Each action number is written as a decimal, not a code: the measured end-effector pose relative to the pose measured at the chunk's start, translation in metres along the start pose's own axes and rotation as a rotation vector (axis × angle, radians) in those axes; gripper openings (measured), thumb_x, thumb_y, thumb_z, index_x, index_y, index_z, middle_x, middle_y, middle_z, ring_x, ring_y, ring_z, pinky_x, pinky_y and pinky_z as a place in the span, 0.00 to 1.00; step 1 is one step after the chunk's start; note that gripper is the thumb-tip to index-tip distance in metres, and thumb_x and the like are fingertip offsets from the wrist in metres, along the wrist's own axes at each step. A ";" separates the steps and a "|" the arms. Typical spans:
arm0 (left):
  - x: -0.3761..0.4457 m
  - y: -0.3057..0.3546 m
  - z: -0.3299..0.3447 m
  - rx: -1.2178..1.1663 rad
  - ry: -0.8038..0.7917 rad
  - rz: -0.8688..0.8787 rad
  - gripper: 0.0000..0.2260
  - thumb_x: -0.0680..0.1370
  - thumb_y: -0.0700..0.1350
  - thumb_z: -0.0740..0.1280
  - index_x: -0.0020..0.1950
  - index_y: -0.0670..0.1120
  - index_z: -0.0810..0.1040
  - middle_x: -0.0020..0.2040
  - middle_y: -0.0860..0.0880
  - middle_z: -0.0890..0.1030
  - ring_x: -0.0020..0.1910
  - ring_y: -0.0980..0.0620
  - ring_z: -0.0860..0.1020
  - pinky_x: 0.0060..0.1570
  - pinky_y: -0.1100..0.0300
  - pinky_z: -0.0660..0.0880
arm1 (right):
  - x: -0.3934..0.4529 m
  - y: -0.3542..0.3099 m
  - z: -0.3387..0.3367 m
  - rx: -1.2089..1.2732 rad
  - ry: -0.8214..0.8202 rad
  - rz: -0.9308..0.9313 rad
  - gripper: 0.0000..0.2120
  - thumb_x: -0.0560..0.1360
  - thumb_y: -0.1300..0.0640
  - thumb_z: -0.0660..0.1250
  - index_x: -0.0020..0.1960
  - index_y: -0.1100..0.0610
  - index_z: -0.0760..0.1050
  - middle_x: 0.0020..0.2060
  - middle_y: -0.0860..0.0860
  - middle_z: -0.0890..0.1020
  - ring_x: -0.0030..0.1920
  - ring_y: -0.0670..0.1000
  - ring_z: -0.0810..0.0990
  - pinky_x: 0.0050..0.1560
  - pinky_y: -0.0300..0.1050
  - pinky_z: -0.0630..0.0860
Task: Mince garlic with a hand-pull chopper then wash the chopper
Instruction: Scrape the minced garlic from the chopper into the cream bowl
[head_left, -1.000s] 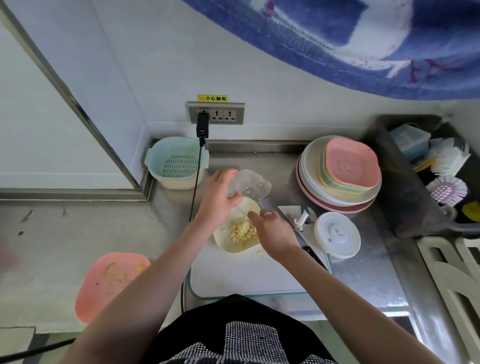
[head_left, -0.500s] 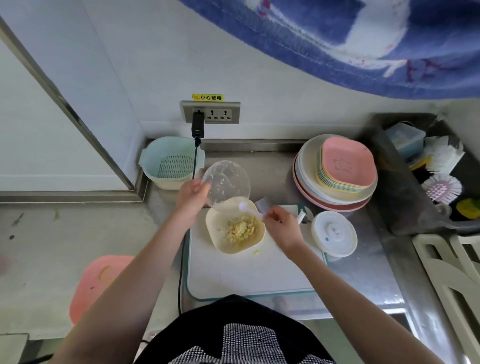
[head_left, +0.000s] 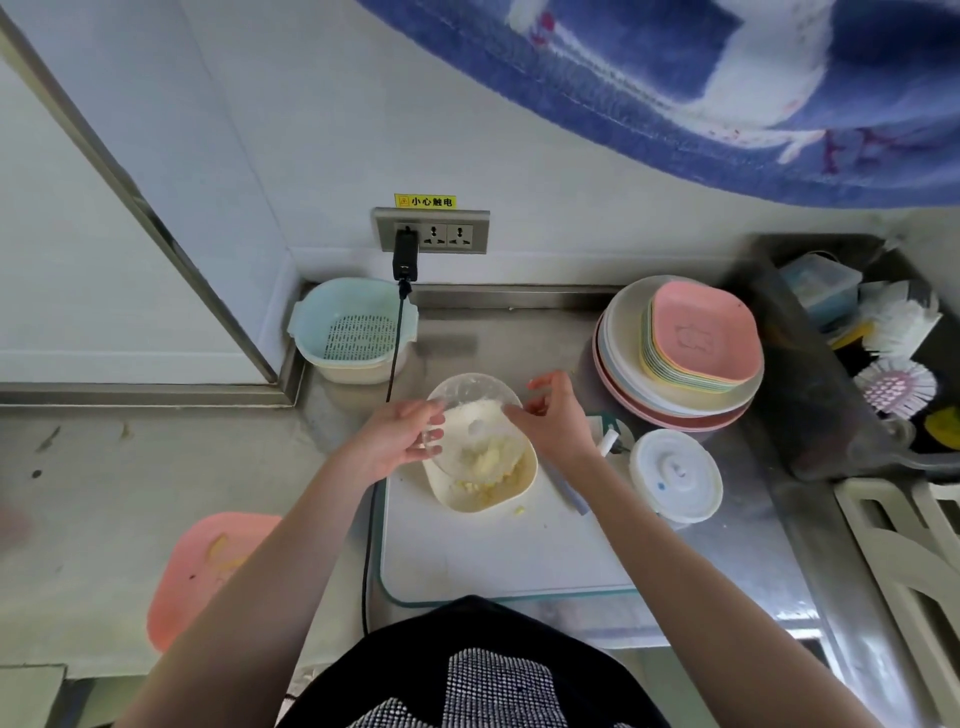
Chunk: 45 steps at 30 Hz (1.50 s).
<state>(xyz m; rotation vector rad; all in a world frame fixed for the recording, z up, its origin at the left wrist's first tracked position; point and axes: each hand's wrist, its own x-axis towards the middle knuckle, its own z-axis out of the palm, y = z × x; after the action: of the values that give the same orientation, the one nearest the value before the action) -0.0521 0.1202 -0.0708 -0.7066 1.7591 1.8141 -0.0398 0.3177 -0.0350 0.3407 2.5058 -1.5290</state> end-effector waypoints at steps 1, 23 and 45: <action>-0.001 -0.001 0.001 0.007 -0.006 -0.003 0.12 0.77 0.49 0.69 0.55 0.42 0.76 0.53 0.45 0.79 0.49 0.48 0.80 0.48 0.51 0.81 | 0.001 -0.002 0.001 0.066 0.005 0.014 0.16 0.73 0.51 0.71 0.54 0.55 0.68 0.40 0.51 0.78 0.39 0.49 0.77 0.40 0.40 0.73; -0.003 -0.004 -0.045 -0.139 0.132 -0.023 0.13 0.75 0.49 0.70 0.57 0.46 0.76 0.53 0.43 0.83 0.48 0.47 0.83 0.45 0.49 0.81 | -0.008 0.057 0.014 -0.194 -0.236 0.456 0.10 0.81 0.61 0.52 0.58 0.62 0.69 0.34 0.57 0.78 0.26 0.53 0.79 0.35 0.49 0.82; -0.021 -0.023 -0.017 -0.189 0.139 -0.074 0.10 0.77 0.48 0.68 0.54 0.44 0.76 0.47 0.45 0.79 0.41 0.49 0.79 0.30 0.58 0.79 | 0.093 0.020 -0.019 -0.282 0.079 0.234 0.14 0.82 0.54 0.55 0.50 0.63 0.74 0.44 0.61 0.78 0.45 0.58 0.78 0.37 0.42 0.69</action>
<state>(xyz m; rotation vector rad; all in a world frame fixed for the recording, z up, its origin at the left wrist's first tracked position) -0.0210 0.1039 -0.0740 -0.9810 1.6371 1.9385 -0.1233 0.3525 -0.0689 0.6319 2.5850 -1.0800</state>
